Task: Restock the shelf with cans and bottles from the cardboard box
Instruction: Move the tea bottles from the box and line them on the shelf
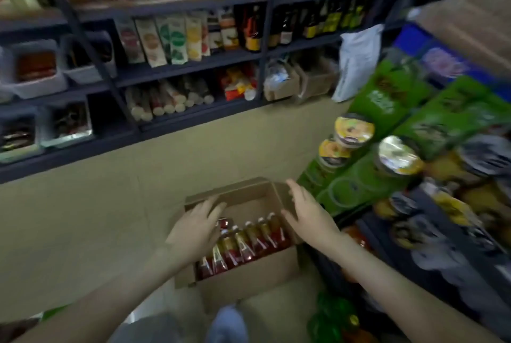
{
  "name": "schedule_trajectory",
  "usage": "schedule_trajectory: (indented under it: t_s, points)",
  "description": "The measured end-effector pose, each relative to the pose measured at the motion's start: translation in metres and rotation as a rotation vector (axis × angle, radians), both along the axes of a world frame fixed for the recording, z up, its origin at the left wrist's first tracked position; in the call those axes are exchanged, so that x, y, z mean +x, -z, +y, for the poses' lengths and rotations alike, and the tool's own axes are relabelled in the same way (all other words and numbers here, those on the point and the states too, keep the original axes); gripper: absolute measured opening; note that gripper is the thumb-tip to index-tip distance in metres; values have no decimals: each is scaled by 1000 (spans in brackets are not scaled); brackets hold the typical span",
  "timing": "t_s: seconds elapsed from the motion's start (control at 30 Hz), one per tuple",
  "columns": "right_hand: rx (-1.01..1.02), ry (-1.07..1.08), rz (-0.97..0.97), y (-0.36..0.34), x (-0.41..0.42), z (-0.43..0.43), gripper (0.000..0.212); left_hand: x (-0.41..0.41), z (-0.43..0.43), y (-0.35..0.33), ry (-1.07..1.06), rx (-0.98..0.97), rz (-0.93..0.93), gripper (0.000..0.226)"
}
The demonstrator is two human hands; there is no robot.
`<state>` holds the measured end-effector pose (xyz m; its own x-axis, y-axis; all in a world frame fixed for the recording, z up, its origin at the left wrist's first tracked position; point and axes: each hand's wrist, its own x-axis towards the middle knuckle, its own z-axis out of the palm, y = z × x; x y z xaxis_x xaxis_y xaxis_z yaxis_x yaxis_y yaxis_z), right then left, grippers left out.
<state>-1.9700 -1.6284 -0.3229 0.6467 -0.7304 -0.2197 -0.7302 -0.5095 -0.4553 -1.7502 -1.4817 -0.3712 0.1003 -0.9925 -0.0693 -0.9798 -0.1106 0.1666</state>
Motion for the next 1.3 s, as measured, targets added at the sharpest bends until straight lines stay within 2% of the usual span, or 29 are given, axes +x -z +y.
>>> schedule_trajectory:
  t_s: [0.03,0.1,0.17,0.3,0.43,0.57,0.67,0.77,0.87,0.97,1.03,1.07,1.17,1.23,1.3]
  points:
    - [26,-9,23,24,18,-9,69,18,-2,17,-14,21,10,49]
    - [86,-11,86,78,46,-22,70,50,-5,54,-37,44,24,68]
    - [136,-8,141,143,66,-34,69,84,-11,96,-45,58,-46,81]
    - [189,-20,251,279,84,-39,65,134,-25,199,-14,80,-163,66]
    - [243,54,300,408,86,-34,61,137,-34,314,-19,163,-122,92]
    - [281,45,390,524,76,-34,58,110,-27,426,-62,237,-27,93]
    - [226,8,522,589,68,-41,70,75,-23,497,-63,315,28,85]
    - [292,9,615,631,63,-49,90,47,-25,551,-30,361,45,80]
    - [358,17,613,654,59,-59,108,30,-28,587,-42,412,82,82]
    - [476,100,520,659,58,-74,125,19,-33,601,-50,455,142,89]
    - [513,172,467,653,61,-78,124,16,-38,599,-98,441,244,88]
    - [538,222,421,649,63,-78,121,16,-40,596,-162,434,369,85]
    - [636,364,220,634,70,-68,116,20,-46,584,-464,428,914,72]
    - [731,433,112,619,78,-58,119,25,-55,577,-621,360,1124,69]
    - [777,394,12,605,92,-42,113,29,-66,571,-717,317,1371,69]
